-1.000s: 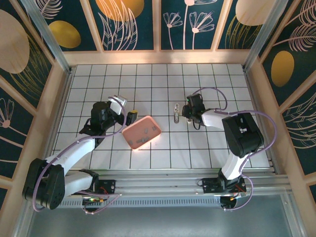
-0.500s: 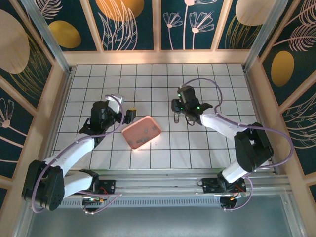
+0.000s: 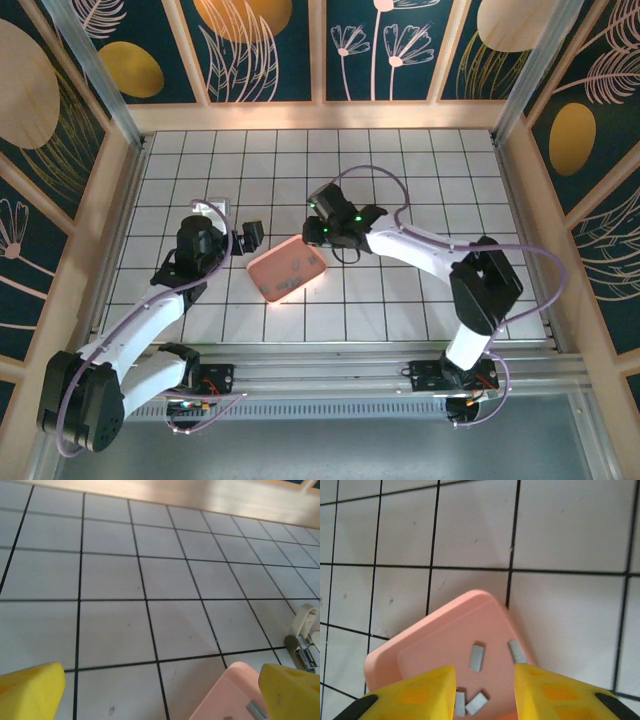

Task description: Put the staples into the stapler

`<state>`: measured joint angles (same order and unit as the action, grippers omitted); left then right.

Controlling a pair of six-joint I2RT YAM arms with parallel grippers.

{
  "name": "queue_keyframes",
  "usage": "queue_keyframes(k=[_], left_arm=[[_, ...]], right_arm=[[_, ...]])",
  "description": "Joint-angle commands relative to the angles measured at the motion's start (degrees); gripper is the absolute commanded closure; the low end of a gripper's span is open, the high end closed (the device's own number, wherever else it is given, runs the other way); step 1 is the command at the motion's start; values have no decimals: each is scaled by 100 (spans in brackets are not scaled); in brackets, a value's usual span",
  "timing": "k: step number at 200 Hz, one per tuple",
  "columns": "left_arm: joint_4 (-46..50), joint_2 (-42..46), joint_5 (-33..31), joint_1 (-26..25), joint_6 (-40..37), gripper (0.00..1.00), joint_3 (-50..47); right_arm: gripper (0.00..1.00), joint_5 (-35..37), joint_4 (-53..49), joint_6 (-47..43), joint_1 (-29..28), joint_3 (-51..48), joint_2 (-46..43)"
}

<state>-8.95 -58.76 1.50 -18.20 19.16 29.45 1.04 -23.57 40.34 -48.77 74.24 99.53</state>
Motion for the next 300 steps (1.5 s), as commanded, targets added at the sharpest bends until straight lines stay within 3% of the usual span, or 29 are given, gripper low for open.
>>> queue_keyframes(k=[1, 47, 149, 247, 300], left_arm=[[-33, -43, 123, 252, 795, 1, -121], [-324, -305, 366, 460, 1647, 1, -273], [-266, -634, 158, 466, 1442, 1, -202], [-268, -731, 156, 471, 1301, 1, -124], [-269, -716, 171, 466, 1275, 1, -163]], right_arm=[[63, -317, -438, 897, -197, 420, 409], [63, -602, -700, 1101, -313, 1082, 1307], [68, -345, -1738, 741, -295, 2306, 2508], [68, -270, -1915, 681, -352, 2429, 2769], [75, -306, -1858, 660, -370, 2352, 2837]])
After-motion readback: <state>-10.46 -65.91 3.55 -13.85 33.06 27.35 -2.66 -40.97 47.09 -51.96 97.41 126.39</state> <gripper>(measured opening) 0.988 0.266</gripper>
